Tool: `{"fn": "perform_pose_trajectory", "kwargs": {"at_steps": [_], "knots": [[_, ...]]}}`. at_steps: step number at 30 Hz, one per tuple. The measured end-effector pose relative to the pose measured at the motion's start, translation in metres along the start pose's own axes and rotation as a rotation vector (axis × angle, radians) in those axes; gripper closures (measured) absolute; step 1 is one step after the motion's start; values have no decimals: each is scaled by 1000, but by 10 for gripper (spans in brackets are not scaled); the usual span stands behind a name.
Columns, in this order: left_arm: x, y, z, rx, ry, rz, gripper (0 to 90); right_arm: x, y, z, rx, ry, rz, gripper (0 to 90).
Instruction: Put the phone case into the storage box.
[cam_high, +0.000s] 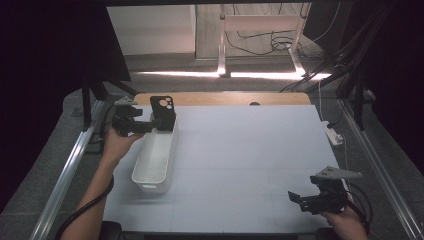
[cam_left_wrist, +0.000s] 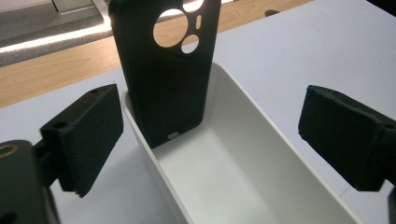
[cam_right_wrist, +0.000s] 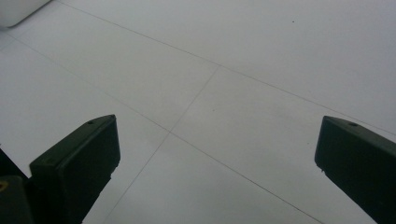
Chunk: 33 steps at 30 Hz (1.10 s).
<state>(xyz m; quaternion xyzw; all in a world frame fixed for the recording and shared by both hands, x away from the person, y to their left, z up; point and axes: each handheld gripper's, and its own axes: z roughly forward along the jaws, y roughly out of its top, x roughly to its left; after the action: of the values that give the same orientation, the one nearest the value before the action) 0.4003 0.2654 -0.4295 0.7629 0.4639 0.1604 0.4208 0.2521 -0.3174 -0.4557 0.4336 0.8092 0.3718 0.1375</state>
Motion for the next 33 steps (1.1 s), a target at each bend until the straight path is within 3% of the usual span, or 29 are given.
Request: {"fn": "perform_pose_trajectory", "kwargs": {"at_steps": [18, 33], "knots": [[-18, -14, -12, -10, -40, -8, 11, 0, 0, 0, -8, 5, -1, 0], [-39, -26, -21, 13, -54, 33, 0, 1, 0, -1, -13, 9, -1, 0]]}}
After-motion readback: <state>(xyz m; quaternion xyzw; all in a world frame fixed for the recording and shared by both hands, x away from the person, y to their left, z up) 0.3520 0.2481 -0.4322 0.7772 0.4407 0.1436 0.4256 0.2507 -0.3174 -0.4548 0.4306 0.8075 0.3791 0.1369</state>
